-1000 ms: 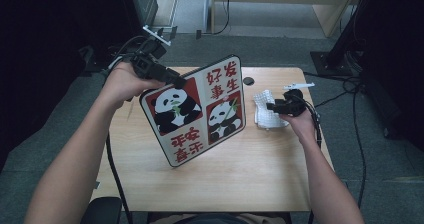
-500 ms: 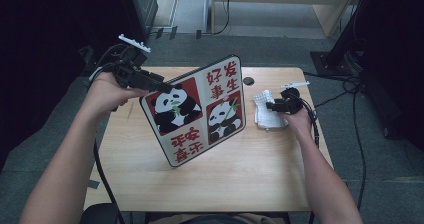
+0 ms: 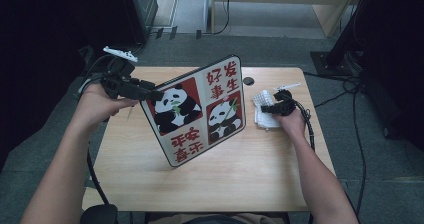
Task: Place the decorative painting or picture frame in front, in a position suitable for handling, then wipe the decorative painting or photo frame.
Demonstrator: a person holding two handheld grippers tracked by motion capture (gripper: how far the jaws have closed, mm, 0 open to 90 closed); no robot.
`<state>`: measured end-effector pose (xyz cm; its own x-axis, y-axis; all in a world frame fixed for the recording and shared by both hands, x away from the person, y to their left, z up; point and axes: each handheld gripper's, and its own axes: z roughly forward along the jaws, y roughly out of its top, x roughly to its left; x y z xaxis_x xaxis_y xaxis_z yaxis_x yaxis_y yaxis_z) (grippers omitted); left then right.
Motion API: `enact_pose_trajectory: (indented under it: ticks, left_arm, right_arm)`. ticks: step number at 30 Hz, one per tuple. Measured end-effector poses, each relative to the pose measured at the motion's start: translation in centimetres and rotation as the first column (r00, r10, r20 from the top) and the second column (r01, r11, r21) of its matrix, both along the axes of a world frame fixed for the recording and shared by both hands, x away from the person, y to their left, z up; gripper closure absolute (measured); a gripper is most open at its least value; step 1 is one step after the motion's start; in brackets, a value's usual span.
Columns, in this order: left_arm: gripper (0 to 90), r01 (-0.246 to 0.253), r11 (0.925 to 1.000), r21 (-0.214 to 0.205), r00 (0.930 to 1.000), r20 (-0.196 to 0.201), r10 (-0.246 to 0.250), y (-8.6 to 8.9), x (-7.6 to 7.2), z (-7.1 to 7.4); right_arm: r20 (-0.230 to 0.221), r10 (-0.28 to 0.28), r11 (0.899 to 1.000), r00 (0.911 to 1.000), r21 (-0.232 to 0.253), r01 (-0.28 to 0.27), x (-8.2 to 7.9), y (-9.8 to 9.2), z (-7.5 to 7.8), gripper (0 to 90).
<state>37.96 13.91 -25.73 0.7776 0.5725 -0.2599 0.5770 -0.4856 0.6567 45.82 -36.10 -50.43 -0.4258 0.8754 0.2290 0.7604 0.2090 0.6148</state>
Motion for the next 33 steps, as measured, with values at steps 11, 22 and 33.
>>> enact_pose_trajectory:
  ticks: [11,22,33]
  left_arm:
    - [37.0,-0.015,0.9995,-0.028,0.9999,0.007,0.015,1.1,-1.0,-1.3]
    - [36.5,-0.014,0.9990,-0.043,0.9998,0.012,0.014,1.7,-2.1,-2.7]
    - [36.7,-0.009,0.9973,-0.073,0.9998,0.015,0.010,1.4,-2.9,-4.9]
  right_arm:
    - [0.004,0.010,1.000,0.9999,-0.027,-0.009,0.0,0.1,1.7,79.2]
    - [0.038,0.061,0.997,0.9974,0.042,-0.063,-0.8,0.3,4.2,78.9]
    - [0.018,0.105,0.994,0.9943,0.022,-0.106,-1.7,1.4,6.8,78.7]
